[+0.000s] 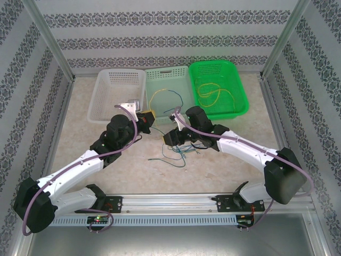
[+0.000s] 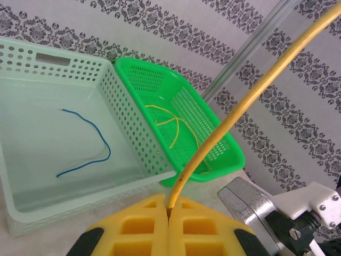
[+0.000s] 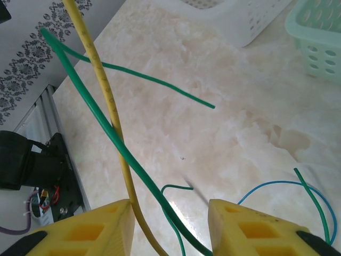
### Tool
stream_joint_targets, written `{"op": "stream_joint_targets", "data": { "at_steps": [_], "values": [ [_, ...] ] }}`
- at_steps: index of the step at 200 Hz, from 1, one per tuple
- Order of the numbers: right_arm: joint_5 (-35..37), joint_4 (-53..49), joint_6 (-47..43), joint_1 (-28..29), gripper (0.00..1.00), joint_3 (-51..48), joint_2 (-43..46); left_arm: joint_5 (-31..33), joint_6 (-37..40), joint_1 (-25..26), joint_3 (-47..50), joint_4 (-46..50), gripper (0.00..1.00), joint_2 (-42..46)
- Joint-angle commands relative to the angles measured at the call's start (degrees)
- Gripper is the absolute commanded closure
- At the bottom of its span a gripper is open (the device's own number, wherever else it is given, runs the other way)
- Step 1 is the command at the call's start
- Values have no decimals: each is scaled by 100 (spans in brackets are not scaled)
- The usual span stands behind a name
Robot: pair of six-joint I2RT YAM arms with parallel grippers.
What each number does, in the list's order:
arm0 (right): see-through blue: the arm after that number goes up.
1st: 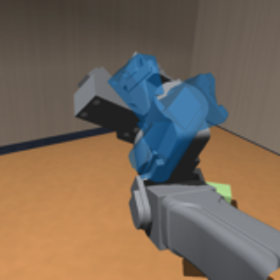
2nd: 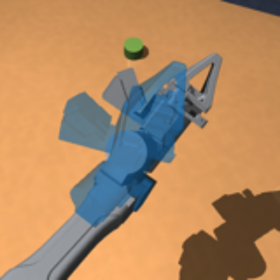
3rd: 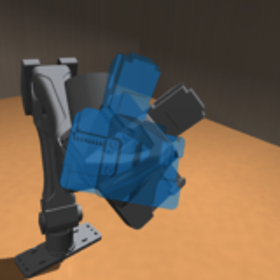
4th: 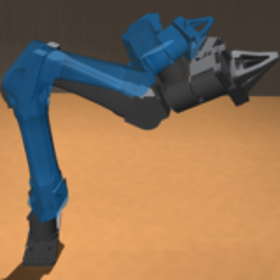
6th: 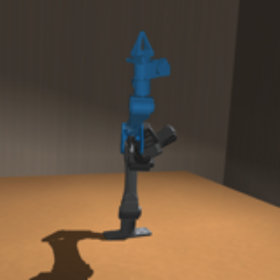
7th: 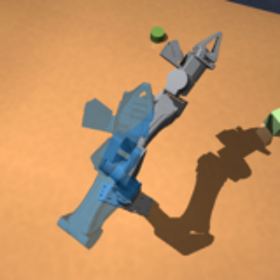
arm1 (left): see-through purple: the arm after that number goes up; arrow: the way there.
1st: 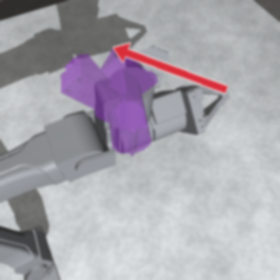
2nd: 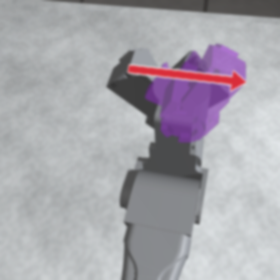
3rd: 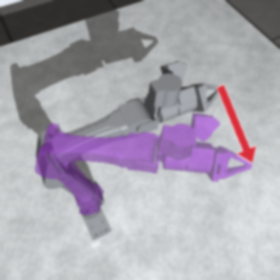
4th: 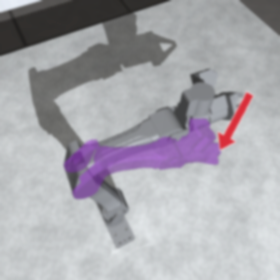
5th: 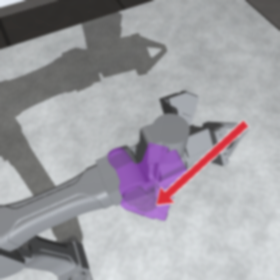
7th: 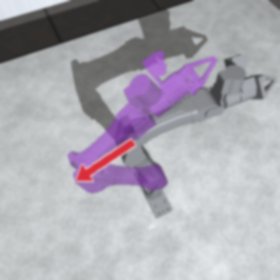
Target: Untangle the cables
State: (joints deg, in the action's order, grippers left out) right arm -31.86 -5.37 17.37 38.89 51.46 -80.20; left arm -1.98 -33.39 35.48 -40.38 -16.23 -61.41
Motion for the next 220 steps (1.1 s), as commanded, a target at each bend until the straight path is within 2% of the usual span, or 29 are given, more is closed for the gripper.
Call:
{"op": "stream_joint_targets", "data": {
  "at_steps": [1, 34, 71, 220],
  "values": [
    [-50, 87, -53, 45, 57, -107, 121, -66, -15, -103, -126, 32, 96, 50],
    [16, 106, 47, 27, 50, -263, 276, -101, -21, -121, -127, 25, 96, 37],
    [45, 256, 144, -46, 49, -422, 452, -127, -54, -125, -118, 15, 95, 15],
    [48, 502, 296, -241, 58, -658, 432, -198, -115, -129, -78, -65, 95, 17]
  ]
}}
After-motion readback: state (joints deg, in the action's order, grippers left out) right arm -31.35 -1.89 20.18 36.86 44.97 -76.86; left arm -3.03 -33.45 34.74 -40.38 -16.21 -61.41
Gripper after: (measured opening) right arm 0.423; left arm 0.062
